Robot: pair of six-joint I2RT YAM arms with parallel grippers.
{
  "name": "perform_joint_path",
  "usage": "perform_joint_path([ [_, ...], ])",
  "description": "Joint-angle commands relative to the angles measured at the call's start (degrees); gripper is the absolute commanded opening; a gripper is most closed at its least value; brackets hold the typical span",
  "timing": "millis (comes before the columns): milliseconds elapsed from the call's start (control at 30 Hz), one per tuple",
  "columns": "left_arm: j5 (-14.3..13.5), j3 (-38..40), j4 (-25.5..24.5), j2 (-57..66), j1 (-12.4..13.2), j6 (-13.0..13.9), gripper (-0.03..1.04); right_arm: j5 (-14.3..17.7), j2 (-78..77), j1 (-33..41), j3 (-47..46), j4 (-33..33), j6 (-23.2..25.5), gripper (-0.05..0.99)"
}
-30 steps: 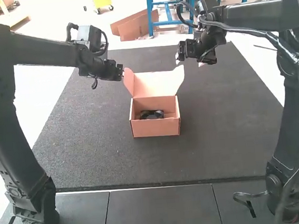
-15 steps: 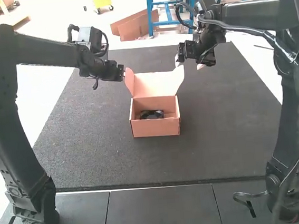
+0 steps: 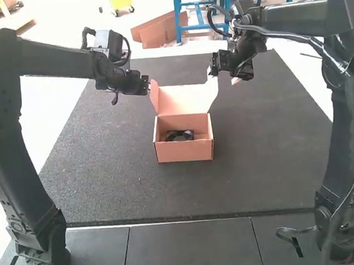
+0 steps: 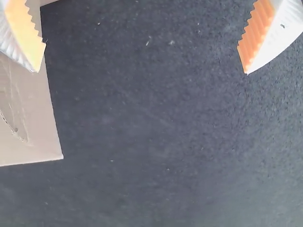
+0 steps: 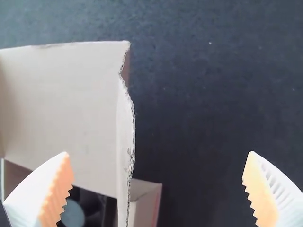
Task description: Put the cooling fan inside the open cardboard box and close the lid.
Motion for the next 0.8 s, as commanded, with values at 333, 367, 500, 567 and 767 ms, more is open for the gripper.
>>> perform_joint_path([
  [333, 2.10, 2.45, 0.06, 0.97, -1.48, -1.48, 0.97, -1.16, 1.24, -0.79, 2.65, 0.02, 0.68, 0.80],
  [367, 2.10, 2.54, 0.06, 0.97, -1.57, -1.57, 0.97, -1.16, 1.24, -0.79, 2.65, 0.02, 0.68, 0.80],
  [500, 2.10, 2.54, -0.03, 0.97, -1.74, -1.57, 0.97, -1.51, 1.15, -0.79, 2.65, 0.02, 1.03, 0.73],
  [567, 2.10, 2.63, -0.12, 0.97, -1.74, -1.65, 0.97, -2.04, 1.24, -0.79, 2.65, -0.06, 1.30, 0.69],
  [767, 2.10, 2.54, -0.21, 0.97, -1.74, -1.65, 0.97, -2.65, 1.24, -0.61, 2.65, 0.02, 1.30, 0.45],
])
